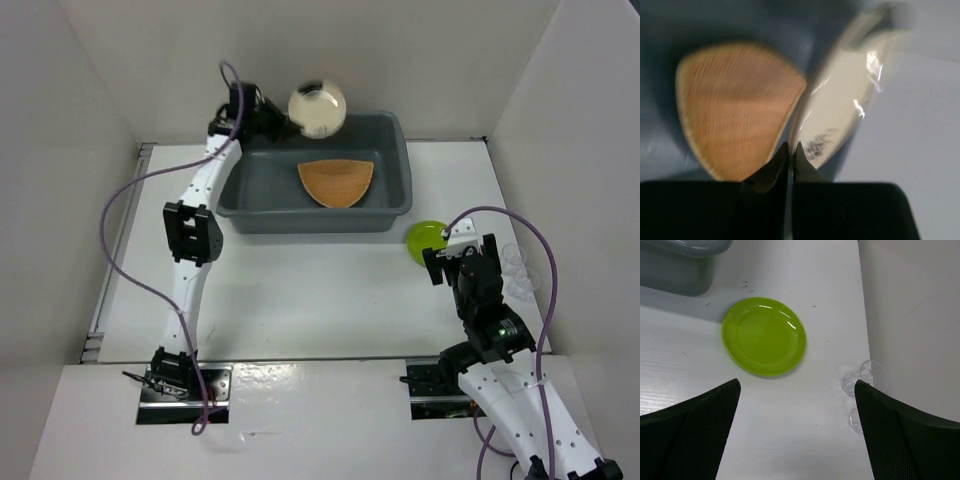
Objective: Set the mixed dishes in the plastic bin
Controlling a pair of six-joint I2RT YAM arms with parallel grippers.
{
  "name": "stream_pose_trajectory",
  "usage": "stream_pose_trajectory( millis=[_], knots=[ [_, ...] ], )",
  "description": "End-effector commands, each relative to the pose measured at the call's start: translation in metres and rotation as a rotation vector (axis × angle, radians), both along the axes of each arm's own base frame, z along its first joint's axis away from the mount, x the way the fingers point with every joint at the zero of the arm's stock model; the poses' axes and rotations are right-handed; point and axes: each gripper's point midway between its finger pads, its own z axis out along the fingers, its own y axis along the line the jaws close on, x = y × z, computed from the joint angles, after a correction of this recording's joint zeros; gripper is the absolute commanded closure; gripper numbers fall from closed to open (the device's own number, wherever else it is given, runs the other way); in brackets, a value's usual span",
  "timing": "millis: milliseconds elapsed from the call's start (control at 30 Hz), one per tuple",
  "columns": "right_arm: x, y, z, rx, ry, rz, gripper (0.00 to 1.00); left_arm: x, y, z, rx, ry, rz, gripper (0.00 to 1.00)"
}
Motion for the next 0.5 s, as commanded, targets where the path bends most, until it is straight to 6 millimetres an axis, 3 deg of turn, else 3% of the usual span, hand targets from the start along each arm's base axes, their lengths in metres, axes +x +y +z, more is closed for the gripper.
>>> stream_pose_trajectory(
  millis=[0,67,133,300,467],
  knots=[
    [0.002,0.002,0.008,0.017,-0.042,0.003,0.01,-0.033,-0.030,-0.006,-0.059,0.108,-0.137,1.00],
    [0.001,0.002,0.009,0.020,-0.051,0.003,0.01,-0.033,-0.040,0.001,-0.055,0.058,-0.141,1.00],
    [0.001,0.002,0.009,0.020,-0.051,0.003,0.01,-0.038,-0.055,-0.028,-0.032,0.125,-0.151,1.00],
    [0.000,0.002,0.011,0.023,-0.060,0.003,0.01,-0.045,-0.078,-0.045,-0.058,0.156,-0.193,1.00],
    [0.000,0.001,0.013,0.027,-0.068,0.003,0.01,-0.050,-0.083,-0.067,-0.046,0.212,-0.200,1.00]
  ],
)
